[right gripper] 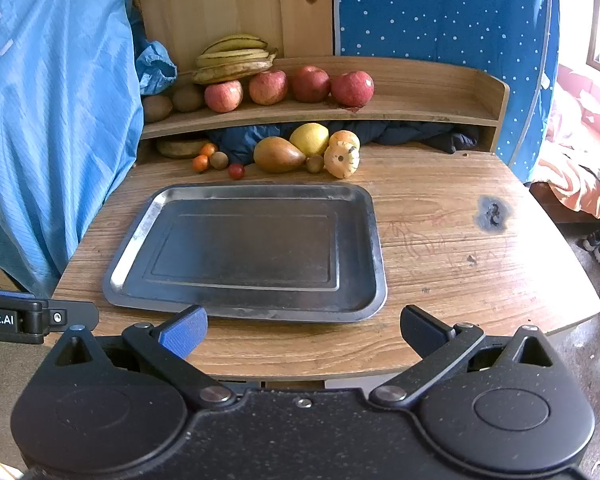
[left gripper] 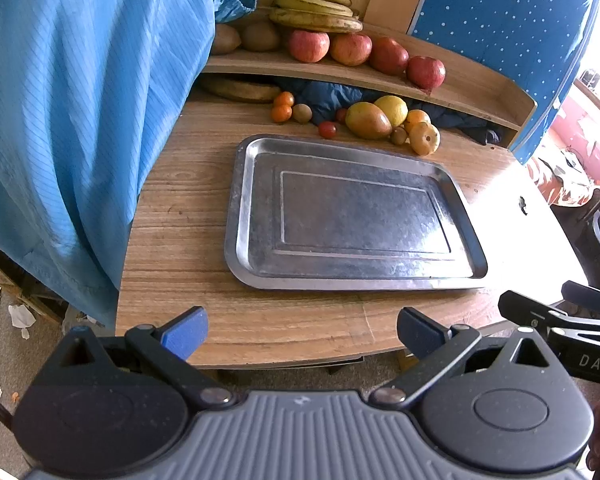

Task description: Organize fruits

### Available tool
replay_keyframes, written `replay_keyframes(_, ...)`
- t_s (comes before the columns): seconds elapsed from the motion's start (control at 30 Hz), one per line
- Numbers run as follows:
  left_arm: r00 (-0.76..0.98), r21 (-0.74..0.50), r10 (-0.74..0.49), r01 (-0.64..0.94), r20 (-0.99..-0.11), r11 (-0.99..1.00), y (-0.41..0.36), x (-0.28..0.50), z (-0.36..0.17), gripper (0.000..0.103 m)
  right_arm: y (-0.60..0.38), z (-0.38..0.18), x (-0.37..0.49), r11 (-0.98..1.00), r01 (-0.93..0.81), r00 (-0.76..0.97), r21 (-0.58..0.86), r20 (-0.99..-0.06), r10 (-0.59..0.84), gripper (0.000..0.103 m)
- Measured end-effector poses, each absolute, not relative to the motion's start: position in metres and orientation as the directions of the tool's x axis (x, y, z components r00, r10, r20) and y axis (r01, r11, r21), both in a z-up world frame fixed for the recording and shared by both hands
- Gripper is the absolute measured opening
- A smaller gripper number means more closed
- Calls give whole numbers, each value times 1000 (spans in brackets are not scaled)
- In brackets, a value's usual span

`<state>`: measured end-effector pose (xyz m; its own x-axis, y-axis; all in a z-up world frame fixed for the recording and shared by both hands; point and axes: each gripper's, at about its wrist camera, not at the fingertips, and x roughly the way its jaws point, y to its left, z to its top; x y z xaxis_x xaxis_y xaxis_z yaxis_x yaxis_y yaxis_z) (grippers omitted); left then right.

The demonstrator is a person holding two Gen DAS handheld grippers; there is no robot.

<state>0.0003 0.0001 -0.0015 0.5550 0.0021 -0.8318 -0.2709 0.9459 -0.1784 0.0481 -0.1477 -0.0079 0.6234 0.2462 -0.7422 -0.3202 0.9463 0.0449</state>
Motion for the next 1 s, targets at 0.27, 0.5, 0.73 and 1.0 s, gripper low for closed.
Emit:
replay_keyframes(0.27,553,-177,2,-271,-833,946,0,1,-2,102,-148,-8,50,946,-319,621,47,-744,247,102)
replay_keyframes(0.5,545,-179,-3,-270,-839,946,-1,-4,-5,102,-150,-12,52,946,-319,616,49,-748,247,102)
replay_keyframes(0.73,532,-176,-4,-273,-847,946,-1,2,-9,102,-150,-15,55,947,-318,606,55,-756,247,102)
replay_keyframes(1.0,519,-174,-4,-281,-855,944,-1,5,-11,102,-150,-18,57,945,-321,594,61,-764,251,102)
